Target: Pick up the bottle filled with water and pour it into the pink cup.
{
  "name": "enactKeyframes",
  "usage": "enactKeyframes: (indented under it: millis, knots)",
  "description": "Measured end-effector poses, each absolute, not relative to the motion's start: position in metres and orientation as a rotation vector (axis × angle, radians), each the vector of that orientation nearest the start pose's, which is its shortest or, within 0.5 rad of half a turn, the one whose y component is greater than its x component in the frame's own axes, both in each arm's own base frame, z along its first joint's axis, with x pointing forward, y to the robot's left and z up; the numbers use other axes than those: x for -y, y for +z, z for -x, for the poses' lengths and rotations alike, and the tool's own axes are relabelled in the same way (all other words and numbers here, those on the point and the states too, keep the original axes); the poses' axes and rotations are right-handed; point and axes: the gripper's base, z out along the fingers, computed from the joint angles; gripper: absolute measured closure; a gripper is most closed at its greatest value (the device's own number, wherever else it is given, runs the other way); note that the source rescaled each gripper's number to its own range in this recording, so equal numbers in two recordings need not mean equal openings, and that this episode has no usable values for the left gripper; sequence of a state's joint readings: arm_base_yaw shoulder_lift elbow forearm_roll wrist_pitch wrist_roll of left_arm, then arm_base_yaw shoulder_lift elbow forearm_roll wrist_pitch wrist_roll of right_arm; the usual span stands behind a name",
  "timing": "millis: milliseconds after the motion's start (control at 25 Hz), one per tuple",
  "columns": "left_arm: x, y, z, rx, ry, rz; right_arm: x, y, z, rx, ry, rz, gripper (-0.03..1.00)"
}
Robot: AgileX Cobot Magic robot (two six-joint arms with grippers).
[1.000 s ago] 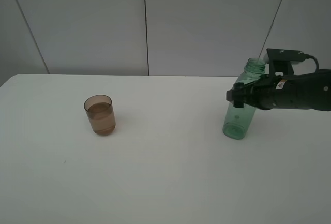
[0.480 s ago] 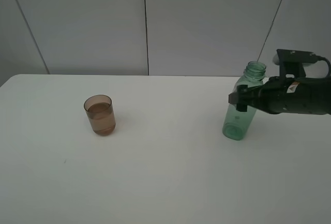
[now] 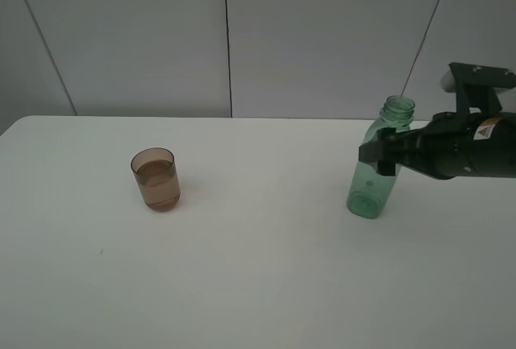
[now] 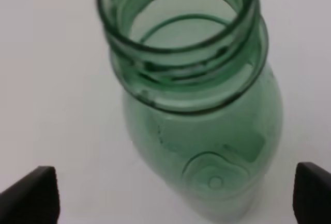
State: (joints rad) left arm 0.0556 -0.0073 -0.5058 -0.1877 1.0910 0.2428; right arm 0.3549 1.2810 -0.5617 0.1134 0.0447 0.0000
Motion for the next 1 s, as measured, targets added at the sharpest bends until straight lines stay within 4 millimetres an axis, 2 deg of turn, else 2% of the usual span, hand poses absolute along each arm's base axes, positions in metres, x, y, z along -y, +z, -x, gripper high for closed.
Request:
enactKeyframes:
  millis: [280, 480, 600, 760, 1000]
  knots:
    - [0.016, 0.278, 0.008, -2.037, -0.039, -0.205, -0.088, 0.249, -0.194, -2.209, 0.336, 0.324, 0.11]
    - [0.016, 0.278, 0.008, -2.037, -0.039, -0.205, -0.078, 0.277, -0.165, -2.128, 0.355, 0.353, 0.11]
    - [0.016, 0.278, 0.008, -2.037, -0.039, -0.205, -0.068, 0.29, -0.141, -2.105, 0.359, 0.371, 0.11]
    - [0.016, 0.278, 0.008, -2.037, -0.039, -0.205, -0.055, 0.296, -0.114, -2.13, 0.313, 0.421, 0.11]
    - [0.016, 0.278, 0.008, -2.037, -0.039, -0.205, -0.04, 0.288, -0.089, -2.267, 0.203, 0.507, 0.12]
